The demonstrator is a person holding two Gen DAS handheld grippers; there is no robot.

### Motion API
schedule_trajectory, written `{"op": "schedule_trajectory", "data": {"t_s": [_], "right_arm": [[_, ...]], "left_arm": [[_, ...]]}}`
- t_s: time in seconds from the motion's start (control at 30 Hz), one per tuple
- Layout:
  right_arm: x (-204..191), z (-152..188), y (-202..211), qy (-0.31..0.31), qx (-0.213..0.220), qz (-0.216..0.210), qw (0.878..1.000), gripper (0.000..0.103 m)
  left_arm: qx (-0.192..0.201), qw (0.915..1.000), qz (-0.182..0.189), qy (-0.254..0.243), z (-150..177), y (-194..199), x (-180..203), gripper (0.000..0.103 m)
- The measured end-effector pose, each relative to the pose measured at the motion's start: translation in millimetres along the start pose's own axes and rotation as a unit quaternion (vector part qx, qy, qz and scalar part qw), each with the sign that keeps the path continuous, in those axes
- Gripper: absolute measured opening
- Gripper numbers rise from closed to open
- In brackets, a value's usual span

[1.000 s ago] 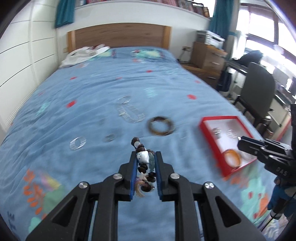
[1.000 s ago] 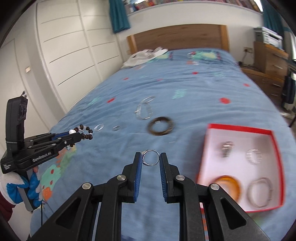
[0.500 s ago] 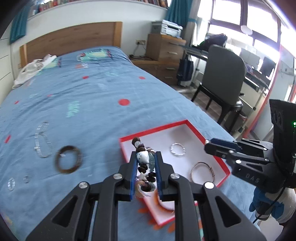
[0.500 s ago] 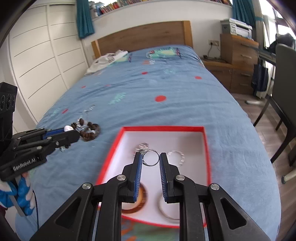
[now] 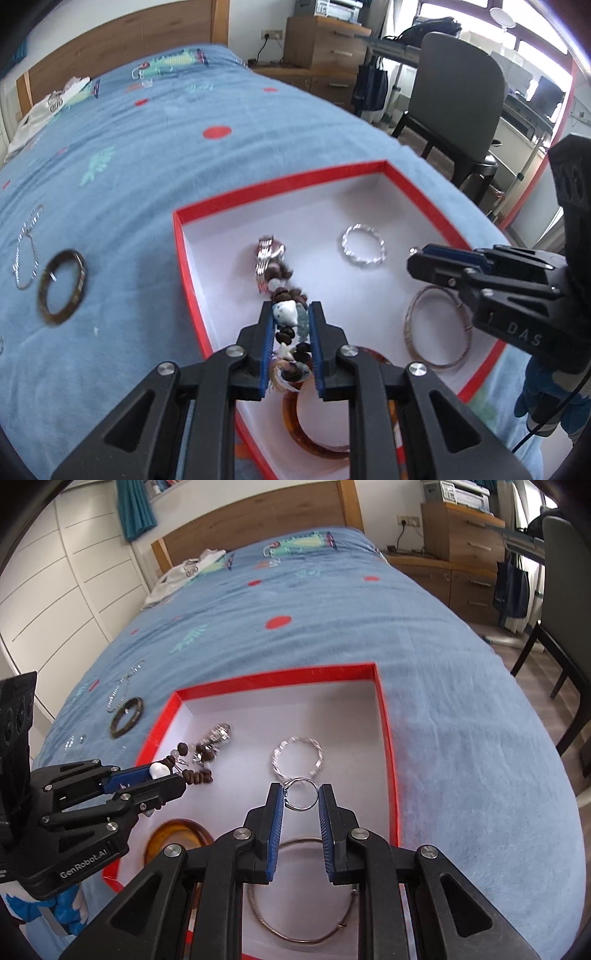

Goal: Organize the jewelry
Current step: 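Carry the beaded bracelet and silver ring over the red-rimmed box with both grippers, then open left gripper to drop the bracelet while right gripper drops the ring, then withdraw both grippers from the box back toward the remaining jewelry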

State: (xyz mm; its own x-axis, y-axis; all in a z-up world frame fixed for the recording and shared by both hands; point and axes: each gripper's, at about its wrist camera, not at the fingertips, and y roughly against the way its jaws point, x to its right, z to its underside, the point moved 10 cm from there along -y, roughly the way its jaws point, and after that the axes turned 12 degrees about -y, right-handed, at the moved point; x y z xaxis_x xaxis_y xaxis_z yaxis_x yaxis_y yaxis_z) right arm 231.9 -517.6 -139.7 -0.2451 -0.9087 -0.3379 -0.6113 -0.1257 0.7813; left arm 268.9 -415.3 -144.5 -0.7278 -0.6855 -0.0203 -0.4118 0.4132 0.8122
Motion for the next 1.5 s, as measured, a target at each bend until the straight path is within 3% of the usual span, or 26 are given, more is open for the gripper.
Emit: {"op": "schedule_trajectory", "data": {"t_s": [0.37, 0.43, 0.53, 0.77, 0.93, 1.03, 1.17, 1.5], "right_arm": [[1, 6, -4, 0.018, -0.003, 0.013, 1.0, 0.02], [2, 7, -3, 0.018, -0.003, 0.014, 1.0, 0.021], [2, 6, 0, 0.016, -0.001, 0.015, 1.0, 0.032], [1, 4, 22, 0.004, 0.016, 0.013, 1.0, 0.038], [-8, 2, 53, -0.004, 0.039, 0.007, 0.999, 0.041], [-18, 2, 74, -0.001, 0.055, 0.001, 0.998, 0.049], [-41, 3, 106, 0.004, 0.079, -0.008, 0.997, 0.052], [-106, 26, 172, 0.036, 0.118, -0.032, 0.992, 0.059]], "left_arm": [[-0.01, 0.9998, 0.006, 0.015, 7, -6, -1, 0.018], [-0.011, 0.9997, 0.013, 0.018, 7, -5, 0, 0.024], [-0.004, 0.9996, 0.017, 0.023, 4, 3, 1, 0.04], [0.007, 0.9993, 0.015, 0.035, 4, 30, -5, 0.043], [0.021, 0.999, -0.001, 0.039, 10, 66, -12, 0.043], [0.032, 0.9982, -0.016, 0.049, 19, 96, -21, 0.043], [0.045, 0.9966, -0.034, 0.06, 34, 135, -36, 0.05], [0.073, 0.9912, -0.078, 0.079, 103, 228, -64, 0.054]]}}
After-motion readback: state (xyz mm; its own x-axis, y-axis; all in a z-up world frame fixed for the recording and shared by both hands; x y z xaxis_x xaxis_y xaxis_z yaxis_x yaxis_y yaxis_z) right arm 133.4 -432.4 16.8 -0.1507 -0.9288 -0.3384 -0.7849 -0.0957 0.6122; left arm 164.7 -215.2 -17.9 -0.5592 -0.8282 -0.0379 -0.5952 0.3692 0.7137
